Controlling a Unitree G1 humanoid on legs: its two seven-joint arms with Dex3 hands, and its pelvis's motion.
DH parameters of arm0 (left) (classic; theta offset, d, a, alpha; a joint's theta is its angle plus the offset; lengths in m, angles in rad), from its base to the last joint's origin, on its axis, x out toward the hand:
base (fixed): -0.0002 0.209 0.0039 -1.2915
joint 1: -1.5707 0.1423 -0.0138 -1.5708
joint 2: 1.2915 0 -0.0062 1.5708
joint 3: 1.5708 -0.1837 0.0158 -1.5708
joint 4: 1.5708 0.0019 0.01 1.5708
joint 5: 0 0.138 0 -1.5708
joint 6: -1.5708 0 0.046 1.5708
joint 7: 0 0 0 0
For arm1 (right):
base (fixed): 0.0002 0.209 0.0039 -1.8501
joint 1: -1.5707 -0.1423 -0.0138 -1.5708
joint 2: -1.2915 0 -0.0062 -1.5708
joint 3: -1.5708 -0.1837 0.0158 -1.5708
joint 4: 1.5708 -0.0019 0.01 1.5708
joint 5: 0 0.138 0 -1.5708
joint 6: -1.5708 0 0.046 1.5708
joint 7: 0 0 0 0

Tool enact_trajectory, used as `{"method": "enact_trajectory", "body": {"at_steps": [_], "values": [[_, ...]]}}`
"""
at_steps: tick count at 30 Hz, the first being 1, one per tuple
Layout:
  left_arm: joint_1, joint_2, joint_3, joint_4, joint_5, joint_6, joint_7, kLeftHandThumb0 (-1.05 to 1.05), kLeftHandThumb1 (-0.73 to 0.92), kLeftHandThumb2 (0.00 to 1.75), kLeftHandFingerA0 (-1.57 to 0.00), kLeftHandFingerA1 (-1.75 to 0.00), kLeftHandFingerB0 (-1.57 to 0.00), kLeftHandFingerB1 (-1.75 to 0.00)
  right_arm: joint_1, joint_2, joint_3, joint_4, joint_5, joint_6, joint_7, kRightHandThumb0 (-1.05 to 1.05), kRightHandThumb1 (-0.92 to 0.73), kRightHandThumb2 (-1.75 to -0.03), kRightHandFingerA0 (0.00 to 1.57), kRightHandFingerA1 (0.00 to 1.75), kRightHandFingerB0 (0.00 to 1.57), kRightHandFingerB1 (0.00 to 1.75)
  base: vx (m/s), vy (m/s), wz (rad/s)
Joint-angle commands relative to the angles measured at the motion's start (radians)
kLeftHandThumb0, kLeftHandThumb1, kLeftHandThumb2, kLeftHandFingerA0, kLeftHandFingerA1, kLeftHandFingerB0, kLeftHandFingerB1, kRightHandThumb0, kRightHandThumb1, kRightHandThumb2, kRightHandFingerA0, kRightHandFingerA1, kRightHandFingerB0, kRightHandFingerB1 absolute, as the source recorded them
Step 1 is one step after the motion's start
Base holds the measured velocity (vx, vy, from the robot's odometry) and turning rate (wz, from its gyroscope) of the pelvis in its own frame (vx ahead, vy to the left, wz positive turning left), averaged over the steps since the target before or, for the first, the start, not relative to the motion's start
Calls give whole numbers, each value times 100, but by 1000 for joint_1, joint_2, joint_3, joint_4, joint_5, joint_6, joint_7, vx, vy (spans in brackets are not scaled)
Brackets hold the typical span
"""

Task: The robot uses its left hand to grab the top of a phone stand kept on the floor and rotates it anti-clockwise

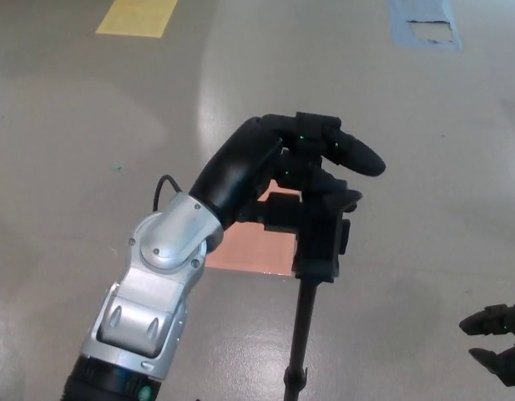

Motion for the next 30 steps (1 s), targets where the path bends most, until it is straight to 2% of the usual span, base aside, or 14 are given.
{"method": "enact_trajectory", "body": {"at_steps": [1,7,14,20,30], "values": [[-10,-65,128,-102,-299,424,-18,-22,72,61,-103,-76,-90,-60,-52,-17,1,7,-4,25,8,-39,-83,-65,35,40,22,31,0,0,0],[-22,-67,151,-100,-319,467,-22,-22,73,61,-103,-74,-89,-61,-61,-16,-5,9,3,28,16,-38,-83,-65,31,39,22,31,0,0,0],[-69,-103,240,-116,-392,684,59,-14,73,62,-105,-77,-86,-60,-74,-15,2,12,-5,29,14,-39,-83,-65,33,39,24,31,0,0,0],[-103,-111,283,-117,-395,795,96,-16,77,63,-104,-79,-85,-60,-86,-15,3,14,-6,38,14,-39,-83,-65,35,40,23,31,0,0,0],[-128,-102,291,-111,-376,826,79,-15,75,63,-105,-77,-84,-59,-101,-18,0,16,-2,30,22,-40,-82,-65,34,40,22,31,0,0,0]]}}
